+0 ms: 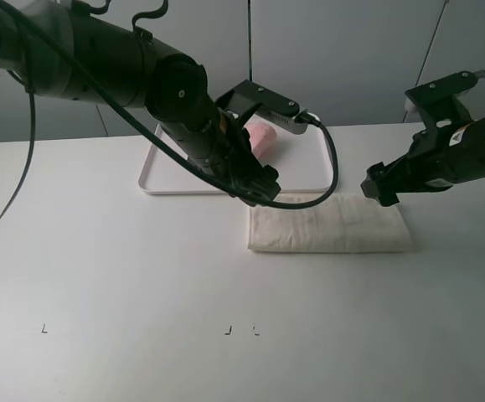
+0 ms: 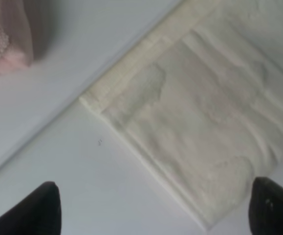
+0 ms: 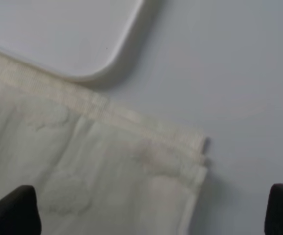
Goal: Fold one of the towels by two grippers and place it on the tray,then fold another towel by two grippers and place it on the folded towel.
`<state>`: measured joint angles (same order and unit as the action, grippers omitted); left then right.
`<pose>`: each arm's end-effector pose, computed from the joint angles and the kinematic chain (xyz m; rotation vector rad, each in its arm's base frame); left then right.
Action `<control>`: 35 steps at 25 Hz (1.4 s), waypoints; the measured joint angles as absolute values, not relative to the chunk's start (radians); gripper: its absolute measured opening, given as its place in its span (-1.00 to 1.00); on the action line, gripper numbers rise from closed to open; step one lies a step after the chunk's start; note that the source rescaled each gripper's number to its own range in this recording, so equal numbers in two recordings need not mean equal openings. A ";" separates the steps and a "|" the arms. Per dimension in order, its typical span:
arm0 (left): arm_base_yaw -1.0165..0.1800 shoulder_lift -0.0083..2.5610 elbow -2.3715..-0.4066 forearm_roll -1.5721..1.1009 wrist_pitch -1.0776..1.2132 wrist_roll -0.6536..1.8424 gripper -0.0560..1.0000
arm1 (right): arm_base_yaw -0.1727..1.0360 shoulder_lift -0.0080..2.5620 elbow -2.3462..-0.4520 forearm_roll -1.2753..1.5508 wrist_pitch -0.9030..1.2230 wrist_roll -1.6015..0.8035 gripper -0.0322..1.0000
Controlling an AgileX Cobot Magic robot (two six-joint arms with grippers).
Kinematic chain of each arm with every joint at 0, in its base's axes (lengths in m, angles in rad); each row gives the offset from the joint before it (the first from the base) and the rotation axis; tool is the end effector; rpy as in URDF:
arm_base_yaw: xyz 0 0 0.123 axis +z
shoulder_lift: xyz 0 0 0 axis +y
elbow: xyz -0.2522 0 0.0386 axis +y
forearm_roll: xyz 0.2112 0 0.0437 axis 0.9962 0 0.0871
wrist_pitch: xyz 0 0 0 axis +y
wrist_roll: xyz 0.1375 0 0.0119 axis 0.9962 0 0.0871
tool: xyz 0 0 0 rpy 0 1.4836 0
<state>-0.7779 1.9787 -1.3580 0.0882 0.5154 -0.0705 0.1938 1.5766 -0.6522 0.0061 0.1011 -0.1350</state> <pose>0.2903 -0.2775 0.1324 0.9918 2.4386 -0.2125 0.2783 0.0547 0.1213 -0.4034 2.4767 0.0274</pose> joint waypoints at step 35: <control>-0.709 2.329 -1.756 0.019 0.936 -0.394 0.99 | 0.071 1.853 -1.083 0.170 0.797 -0.089 1.00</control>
<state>-0.7091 2.3288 -1.7560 0.0195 0.9362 -0.3943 0.0711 1.8531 -1.0831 0.1703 0.7970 -0.0889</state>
